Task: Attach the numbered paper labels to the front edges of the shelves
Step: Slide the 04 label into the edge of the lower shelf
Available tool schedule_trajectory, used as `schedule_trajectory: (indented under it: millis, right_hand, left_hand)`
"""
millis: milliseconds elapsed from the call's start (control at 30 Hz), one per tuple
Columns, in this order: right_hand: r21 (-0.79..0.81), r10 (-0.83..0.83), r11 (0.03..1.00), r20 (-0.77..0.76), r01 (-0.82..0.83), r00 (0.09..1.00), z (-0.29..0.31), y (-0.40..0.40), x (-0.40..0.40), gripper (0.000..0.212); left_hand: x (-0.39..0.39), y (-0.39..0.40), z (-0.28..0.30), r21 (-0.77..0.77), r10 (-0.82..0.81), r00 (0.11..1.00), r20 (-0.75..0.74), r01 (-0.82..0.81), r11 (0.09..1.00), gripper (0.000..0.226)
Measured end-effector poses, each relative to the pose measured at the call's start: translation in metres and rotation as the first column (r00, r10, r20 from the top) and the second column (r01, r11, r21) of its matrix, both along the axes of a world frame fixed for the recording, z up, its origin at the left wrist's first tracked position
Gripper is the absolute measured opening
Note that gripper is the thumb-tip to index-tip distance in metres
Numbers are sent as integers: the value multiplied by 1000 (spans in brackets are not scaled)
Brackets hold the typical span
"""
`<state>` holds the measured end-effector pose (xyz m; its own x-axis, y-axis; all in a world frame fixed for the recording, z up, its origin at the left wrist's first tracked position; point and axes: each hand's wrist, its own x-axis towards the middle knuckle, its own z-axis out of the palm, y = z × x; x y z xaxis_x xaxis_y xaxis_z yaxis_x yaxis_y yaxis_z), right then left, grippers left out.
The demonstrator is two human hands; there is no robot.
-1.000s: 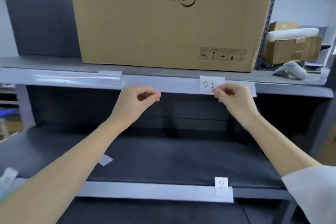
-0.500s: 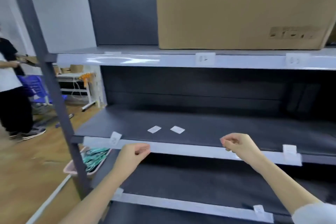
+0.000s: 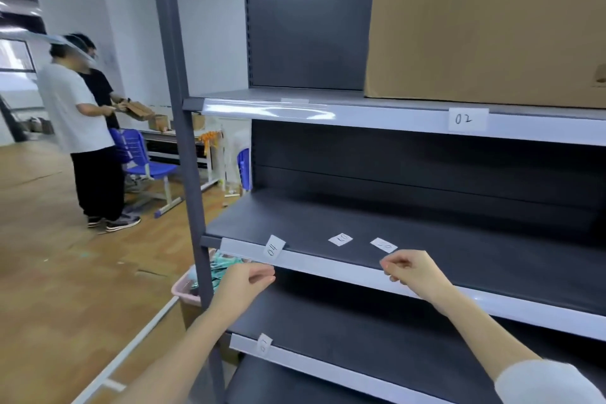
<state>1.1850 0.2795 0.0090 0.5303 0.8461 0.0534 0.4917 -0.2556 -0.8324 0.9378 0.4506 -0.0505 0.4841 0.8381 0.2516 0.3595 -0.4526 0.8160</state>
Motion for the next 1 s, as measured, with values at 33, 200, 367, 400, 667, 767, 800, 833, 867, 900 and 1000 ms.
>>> schedule_trajectory:
  millis: [33,200,367,400,667,767,800,833,867,900,1000]
  right_hand:
    - [0,10,1000,2,-10,1000,-1,7,-2,17]
    - [-15,52,999,-9,-52,999,-12,51,0,12]
    - [-10,71,997,-48,-72,996,-32,108,17,18]
    - [-21,82,996,-44,-83,996,-38,121,21,20]
    - [-135,182,975,12,-179,983,-67,220,23,11]
    - [-177,191,967,16,-185,981,-77,252,13,13]
    - [-181,192,966,13,-187,981,-79,261,9,14]
    - [-183,192,965,7,-187,981,-80,269,5,15]
    - [-182,193,965,7,-189,981,-82,277,1,15]
    - [-182,194,965,11,-189,981,-83,283,-4,16]
    - [-186,198,963,-11,-197,980,-84,300,-15,17]
  left_hand:
    - [-1,6,-1,3,5,1000,8,-5,1000,23]
    - [10,38,-13,-30,-3,1000,29,3,1000,19]
    - [35,82,-25,-29,0,999,44,1,1000,13]
    - [41,91,-27,-27,10,999,38,-9,1000,14]
    - [60,164,-47,13,34,998,-53,-34,999,13]
    - [63,187,-56,-9,-26,993,-116,25,1000,21]
    - [63,193,-58,-12,-48,992,-120,47,999,22]
    - [64,200,-59,-21,-72,991,-110,71,997,23]
    - [64,206,-60,-37,-96,991,-96,93,995,24]
    - [66,211,-62,-42,-124,988,-89,120,992,24]
    - [73,220,-64,-47,-196,976,-100,192,980,21]
